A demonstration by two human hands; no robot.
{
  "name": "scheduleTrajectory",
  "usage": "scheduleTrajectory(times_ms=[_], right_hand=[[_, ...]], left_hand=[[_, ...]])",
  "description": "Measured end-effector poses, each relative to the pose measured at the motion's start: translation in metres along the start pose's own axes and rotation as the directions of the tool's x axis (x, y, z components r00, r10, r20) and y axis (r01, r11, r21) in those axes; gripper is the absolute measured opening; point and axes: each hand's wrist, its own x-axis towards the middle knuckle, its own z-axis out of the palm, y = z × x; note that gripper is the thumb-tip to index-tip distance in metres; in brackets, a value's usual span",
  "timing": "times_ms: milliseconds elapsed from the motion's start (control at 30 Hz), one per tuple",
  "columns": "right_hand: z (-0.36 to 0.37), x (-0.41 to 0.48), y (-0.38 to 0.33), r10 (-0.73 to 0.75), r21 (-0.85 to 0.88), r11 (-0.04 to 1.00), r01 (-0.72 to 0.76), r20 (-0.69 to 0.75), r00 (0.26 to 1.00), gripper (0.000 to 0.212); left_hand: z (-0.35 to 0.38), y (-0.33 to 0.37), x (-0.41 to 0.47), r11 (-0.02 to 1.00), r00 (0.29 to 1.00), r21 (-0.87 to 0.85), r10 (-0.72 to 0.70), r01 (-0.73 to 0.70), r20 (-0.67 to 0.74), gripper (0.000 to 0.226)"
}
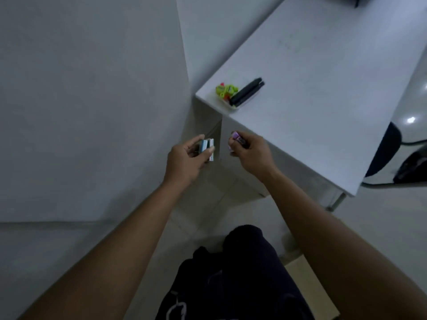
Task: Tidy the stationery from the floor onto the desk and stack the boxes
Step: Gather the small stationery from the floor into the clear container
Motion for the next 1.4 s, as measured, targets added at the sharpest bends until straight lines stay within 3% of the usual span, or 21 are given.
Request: scheduleTrajectory(times_ms=[267,633,800,1000,1200,1400], right_hand=[[-0.055,0.072,-0.013,-0.058,-0.004,0.998,0.058,-0.035,0.998,0.013],[-0.118,0.218,-0.005,0.013,0.017,1.0,-0.014,0.069,0.998,0.008],[-0.115,0.253,-0.006,0.023,0.02,1.0,-0.025,0.08,0.997,0.01],[-0.098,0.282,-0.005,0.013,-0.13,0.991,0.004,0.134,0.991,0.007],[-0.073,0.301,-0.002,-0.007,-0.258,0.963,0.072,0.243,0.97,0.015],[-0.063,0.313,0.004,0.046,-0.31,0.95,0.045,0.279,0.959,0.031]], left_hand=[[0.031,0.047,0.066,0.973,0.992,0.192,0.122,-0.128,0.039,0.048],[0.089,0.089,0.189,0.95,0.991,0.308,0.084,-0.047,-0.105,0.042],[0.101,0.09,0.218,0.955,0.991,0.297,0.019,0.022,-0.134,0.041],[0.106,0.095,0.247,0.946,0.987,0.321,0.001,0.052,-0.163,0.04],[0.095,0.094,0.264,0.949,0.979,0.308,-0.006,0.07,-0.205,0.041],[0.086,0.091,0.272,0.953,0.98,0.293,-0.012,0.071,-0.198,0.042]])
